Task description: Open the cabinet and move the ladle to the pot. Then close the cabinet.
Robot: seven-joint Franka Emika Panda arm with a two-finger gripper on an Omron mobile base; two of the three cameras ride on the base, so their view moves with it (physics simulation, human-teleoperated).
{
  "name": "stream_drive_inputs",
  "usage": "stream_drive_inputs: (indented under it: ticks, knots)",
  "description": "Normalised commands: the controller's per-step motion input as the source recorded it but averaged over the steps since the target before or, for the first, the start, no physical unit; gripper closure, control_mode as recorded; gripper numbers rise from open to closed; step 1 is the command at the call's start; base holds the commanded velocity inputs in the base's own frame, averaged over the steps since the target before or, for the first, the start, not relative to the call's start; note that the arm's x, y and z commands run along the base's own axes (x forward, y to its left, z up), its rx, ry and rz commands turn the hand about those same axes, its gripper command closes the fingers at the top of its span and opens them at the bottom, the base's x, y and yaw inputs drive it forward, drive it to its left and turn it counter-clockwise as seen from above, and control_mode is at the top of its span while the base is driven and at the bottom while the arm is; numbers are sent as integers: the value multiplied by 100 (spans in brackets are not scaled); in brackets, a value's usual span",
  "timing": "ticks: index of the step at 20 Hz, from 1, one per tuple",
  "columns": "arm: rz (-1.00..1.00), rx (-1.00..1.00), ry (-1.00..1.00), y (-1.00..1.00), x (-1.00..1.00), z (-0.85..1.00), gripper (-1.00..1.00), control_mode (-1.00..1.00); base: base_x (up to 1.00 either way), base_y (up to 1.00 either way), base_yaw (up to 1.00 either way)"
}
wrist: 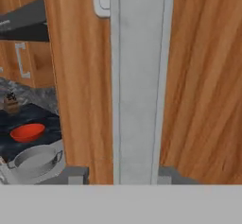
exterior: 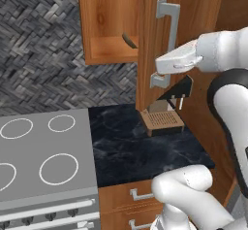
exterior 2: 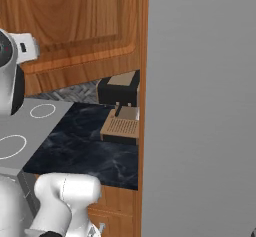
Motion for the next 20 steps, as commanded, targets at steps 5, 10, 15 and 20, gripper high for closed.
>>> stream_drive_inputs:
  ticks: [5,10,15,20]
  knots:
    - [32,0,-3,-23,-61,0,-100,-100,0,0,0]
    - [14,0,0,-5,-49,7,-100,-100,0,0,0]
    - [-3,0,6,0,-45,27,-100,-100,0,0,0]
    - [-15,0,13,5,-22,23,-100,-100,0,0,0]
